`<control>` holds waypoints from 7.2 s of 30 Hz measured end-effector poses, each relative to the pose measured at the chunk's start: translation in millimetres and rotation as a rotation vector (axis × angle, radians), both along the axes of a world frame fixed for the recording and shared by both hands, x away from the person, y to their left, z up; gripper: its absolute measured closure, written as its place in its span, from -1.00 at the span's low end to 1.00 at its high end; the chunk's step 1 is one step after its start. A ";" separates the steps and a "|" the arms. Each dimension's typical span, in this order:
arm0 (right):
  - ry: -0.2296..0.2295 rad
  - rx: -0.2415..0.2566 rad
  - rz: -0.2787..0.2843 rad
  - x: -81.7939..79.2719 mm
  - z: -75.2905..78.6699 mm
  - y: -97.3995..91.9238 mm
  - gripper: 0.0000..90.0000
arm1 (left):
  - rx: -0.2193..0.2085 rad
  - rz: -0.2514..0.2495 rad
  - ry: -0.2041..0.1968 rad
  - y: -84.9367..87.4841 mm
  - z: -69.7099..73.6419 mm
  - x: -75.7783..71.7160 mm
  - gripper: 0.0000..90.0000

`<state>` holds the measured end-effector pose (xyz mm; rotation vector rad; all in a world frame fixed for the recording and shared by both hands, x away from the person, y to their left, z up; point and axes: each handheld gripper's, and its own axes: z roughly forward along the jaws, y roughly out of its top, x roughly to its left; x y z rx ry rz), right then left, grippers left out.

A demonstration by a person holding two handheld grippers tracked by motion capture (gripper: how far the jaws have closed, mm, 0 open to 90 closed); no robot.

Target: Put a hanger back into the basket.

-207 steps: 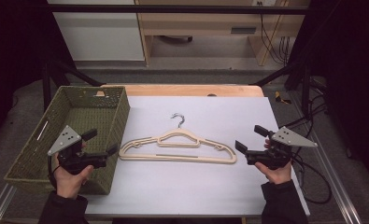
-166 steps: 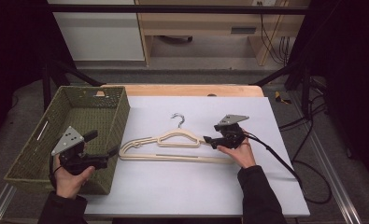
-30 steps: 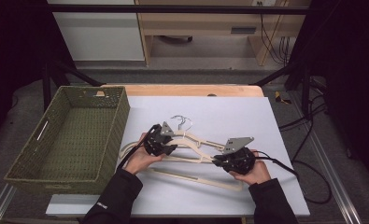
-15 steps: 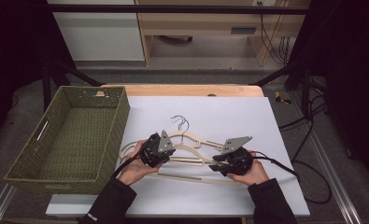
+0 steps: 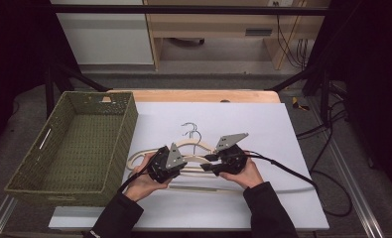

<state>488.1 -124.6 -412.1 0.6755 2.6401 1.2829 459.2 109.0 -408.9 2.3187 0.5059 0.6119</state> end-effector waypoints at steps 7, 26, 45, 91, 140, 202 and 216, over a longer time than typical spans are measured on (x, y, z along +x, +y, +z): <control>0.025 0.011 0.078 0.3 -0.9 4.5 0.80 | -0.049 -0.009 0.060 4.7 3.8 -1.3 0.44; 0.001 0.042 0.248 -36.5 39.8 -4.3 0.92 | -0.199 -0.127 0.184 26.3 27.5 -21.5 0.21; -0.140 0.010 0.153 -39.9 36.9 -2.6 0.50 | -0.175 -0.156 0.198 17.9 33.8 -43.5 0.88; -0.196 0.239 -0.405 -57.3 25.1 -95.3 -0.85 | -0.371 0.103 0.021 89.8 144.6 -36.8 0.91; -0.178 0.221 -0.407 -52.4 22.1 -95.5 -0.87 | -0.322 0.391 0.059 293.1 114.4 34.4 0.91; -0.156 0.203 -0.387 -50.5 18.3 -89.6 -0.88 | -0.288 0.830 0.318 328.9 15.3 54.7 0.50; -0.155 0.205 -0.384 -50.5 18.3 -88.7 -0.88 | -0.235 0.876 0.361 331.4 5.3 59.4 0.13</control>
